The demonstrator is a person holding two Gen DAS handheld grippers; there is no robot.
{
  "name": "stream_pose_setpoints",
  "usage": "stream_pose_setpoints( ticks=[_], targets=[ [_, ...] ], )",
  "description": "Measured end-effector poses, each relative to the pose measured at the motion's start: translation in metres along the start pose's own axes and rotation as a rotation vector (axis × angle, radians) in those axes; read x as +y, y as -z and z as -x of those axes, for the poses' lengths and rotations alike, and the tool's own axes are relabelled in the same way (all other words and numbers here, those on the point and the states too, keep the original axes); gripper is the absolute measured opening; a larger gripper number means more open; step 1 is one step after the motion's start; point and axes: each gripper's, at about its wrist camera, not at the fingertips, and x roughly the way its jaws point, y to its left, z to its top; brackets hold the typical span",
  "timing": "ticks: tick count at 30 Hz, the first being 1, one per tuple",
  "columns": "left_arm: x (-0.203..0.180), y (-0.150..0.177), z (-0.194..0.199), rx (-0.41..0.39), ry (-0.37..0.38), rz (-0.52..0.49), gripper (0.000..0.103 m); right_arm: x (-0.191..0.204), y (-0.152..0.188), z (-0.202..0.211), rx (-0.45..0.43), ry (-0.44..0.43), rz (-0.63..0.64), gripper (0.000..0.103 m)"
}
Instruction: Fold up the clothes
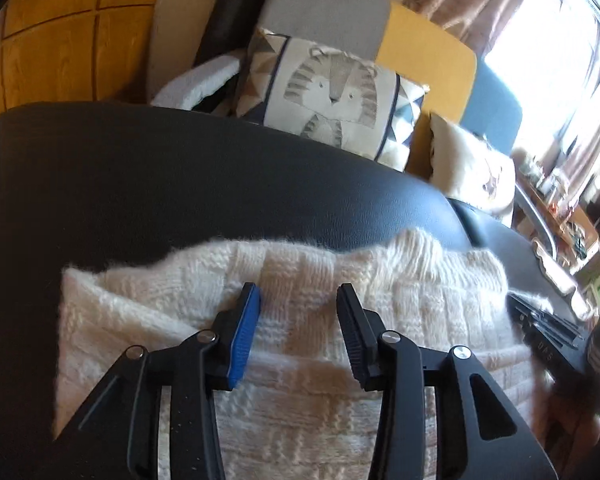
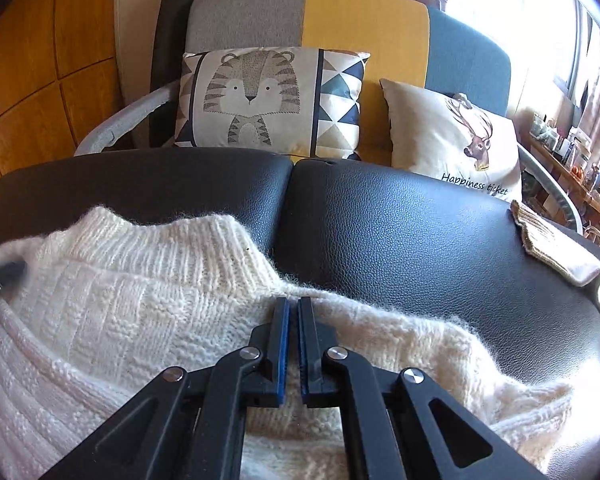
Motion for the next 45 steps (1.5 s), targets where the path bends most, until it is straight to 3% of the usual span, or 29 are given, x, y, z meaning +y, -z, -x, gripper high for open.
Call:
stream_pose_setpoints(
  ticks=[5,9,12,14,17,20,22,27,34,39,45],
  targets=[
    [0.01,0.005,0.004,-0.029,0.011,0.038,0.036,-0.002,-0.001,0.0,-0.001,-0.016,-0.01,0.002],
    [0.009,0.008,0.005,-0.043,-0.002,0.028,0.036,-0.012,-0.005,0.002,0.011,-0.11,-0.048,0.01],
    [0.009,0.008,0.002,-0.053,-0.003,0.03,0.036,-0.009,-0.017,0.016,0.018,-0.109,-0.004,0.012],
    [0.012,0.009,0.003,-0.059,0.01,0.043,0.036,0.014,-0.028,0.035,-0.034,-0.167,0.091,0.012],
    [0.014,0.009,0.003,-0.062,0.021,0.052,0.036,0.067,-0.044,0.056,-0.066,-0.333,0.243,0.012],
    [0.015,0.009,0.002,-0.065,0.029,0.058,0.036,0.123,-0.051,0.041,0.019,-0.408,0.338,0.006],
    [0.017,0.009,0.002,-0.067,0.03,0.069,0.029,0.151,-0.053,0.026,0.073,-0.43,0.368,0.006],
    [0.021,0.008,0.002,-0.073,0.044,0.094,0.027,0.161,-0.056,-0.009,0.16,-0.487,0.295,0.004],
    [0.023,0.008,0.003,-0.075,0.048,0.111,0.027,0.162,-0.055,-0.032,0.18,-0.484,0.257,0.0],
    [0.026,0.008,0.003,-0.074,0.05,0.121,0.025,0.168,-0.051,-0.035,0.144,-0.427,0.271,0.0],
    [0.029,0.008,0.001,-0.086,0.068,0.135,0.025,0.164,-0.062,-0.037,0.15,-0.439,0.26,0.0]
  ],
)
